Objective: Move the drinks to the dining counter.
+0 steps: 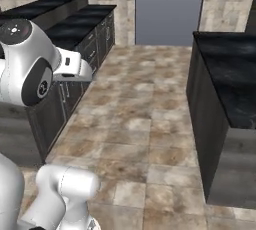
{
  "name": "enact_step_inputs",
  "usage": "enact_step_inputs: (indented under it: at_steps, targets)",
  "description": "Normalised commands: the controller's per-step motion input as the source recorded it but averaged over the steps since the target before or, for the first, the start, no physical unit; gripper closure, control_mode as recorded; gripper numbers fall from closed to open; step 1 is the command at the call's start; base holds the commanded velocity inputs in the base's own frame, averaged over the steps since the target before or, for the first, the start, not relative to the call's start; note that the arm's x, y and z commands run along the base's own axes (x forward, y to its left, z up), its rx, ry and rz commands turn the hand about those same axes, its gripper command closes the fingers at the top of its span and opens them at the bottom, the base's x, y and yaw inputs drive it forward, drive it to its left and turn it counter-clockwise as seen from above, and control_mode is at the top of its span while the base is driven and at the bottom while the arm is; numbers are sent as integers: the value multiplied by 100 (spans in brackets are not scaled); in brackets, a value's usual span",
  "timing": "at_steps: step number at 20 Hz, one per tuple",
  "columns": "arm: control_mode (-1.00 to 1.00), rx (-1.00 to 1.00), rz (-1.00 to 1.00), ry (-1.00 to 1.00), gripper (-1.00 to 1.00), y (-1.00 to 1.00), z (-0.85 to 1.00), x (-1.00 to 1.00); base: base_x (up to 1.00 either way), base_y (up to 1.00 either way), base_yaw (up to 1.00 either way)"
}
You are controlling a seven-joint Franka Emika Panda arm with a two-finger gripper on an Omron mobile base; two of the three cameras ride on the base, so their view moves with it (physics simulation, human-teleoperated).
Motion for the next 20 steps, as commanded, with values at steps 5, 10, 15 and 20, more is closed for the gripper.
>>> enact_step_inputs:
  at_steps: [5,10,15,20]
  targets:
    - [100,0,0,0,-100,0,0,0,0,-100,0]
    - [100,0,0,0,-100,0,0,0,-1,-100,0]
    - [100,0,0,0,-100,0,0,0,-4,-100,0]
    - [100,0,0,0,-100,0,0,0,-1,-100,0]
